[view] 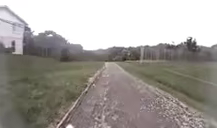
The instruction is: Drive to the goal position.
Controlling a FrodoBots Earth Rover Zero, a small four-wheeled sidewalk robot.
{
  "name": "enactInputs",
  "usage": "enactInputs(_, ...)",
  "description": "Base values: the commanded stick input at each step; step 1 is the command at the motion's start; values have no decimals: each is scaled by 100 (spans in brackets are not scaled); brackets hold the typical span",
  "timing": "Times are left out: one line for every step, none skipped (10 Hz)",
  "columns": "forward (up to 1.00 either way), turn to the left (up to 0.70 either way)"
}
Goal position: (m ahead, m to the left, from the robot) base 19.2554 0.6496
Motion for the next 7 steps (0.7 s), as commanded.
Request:
enactInputs(0, 0)
enactInputs(0, 0)
enactInputs(0, 0)
enactInputs(0, 0)
enactInputs(0, 0)
enactInputs(0, 0)
enactInputs(28, 0)
